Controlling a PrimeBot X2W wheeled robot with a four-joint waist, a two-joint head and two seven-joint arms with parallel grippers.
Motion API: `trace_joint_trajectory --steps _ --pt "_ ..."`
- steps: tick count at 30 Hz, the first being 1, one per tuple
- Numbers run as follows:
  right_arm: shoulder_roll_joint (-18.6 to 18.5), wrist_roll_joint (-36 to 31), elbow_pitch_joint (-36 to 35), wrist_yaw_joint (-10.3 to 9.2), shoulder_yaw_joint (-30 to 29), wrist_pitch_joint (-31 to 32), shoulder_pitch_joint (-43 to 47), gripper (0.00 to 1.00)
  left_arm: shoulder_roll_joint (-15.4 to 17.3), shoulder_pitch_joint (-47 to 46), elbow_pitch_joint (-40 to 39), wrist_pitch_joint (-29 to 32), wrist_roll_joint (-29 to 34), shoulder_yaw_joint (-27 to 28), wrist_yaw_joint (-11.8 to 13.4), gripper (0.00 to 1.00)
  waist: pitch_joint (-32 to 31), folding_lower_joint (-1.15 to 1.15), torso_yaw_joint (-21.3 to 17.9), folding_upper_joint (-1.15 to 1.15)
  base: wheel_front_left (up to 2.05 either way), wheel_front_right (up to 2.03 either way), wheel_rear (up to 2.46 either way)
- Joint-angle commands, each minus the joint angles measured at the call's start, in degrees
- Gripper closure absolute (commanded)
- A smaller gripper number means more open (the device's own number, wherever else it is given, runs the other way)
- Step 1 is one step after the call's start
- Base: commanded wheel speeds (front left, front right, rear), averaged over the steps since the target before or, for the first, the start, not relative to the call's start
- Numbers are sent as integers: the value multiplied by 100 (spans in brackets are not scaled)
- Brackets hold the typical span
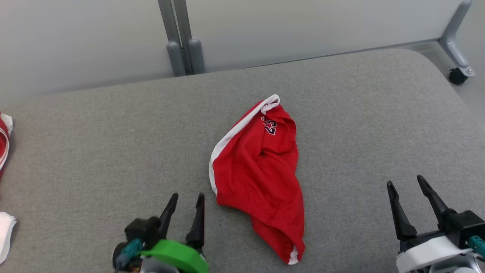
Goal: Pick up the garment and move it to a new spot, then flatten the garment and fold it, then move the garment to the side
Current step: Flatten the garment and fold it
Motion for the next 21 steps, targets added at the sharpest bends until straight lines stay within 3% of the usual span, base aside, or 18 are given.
trace_joint_trajectory --steps 1,5,9,10,11,12,15,21 --pt "23 39 -33 0 61 -16 -184 0 17 -456 258 63 -246 -224 -37 0 390 0 -180 0 0 0 0" --pt "54 76 46 0 185 -17 -406 0 23 -1209 1194 413 -788 -809 -59 0 597 0 -444 0 0 0 0" --pt "105 96 102 0 135 -16 -495 0 23 -1671 2027 553 -1143 -985 63 0 652 0 -707 0 0 0 0" --pt "110 97 110 0 114 -17 -490 0 23 -1726 2166 526 -1195 -1013 50 14 652 0 -746 0 0 0 0" --pt "121 100 123 0 89 -16 -477 0 21 -1780 2320 496 -1244 -1062 -7 85 644 0 -797 0 0 0 0" --pt "126 104 134 0 59 -16 -457 0 19 -1814 2425 465 -1290 -1114 -73 100 639 0 -825 0 0 0 0" --pt "165 119 156 0 -34 -17 -396 0 22 -1965 2701 323 -1310 -1166 -141 100 611 0 -889 0 0 0 0" --pt "219 123 165 0 -85 -17 -362 0 290 -2536 2826 49 -1110 -872 221 100 564 0 -900 0 0 0 0"
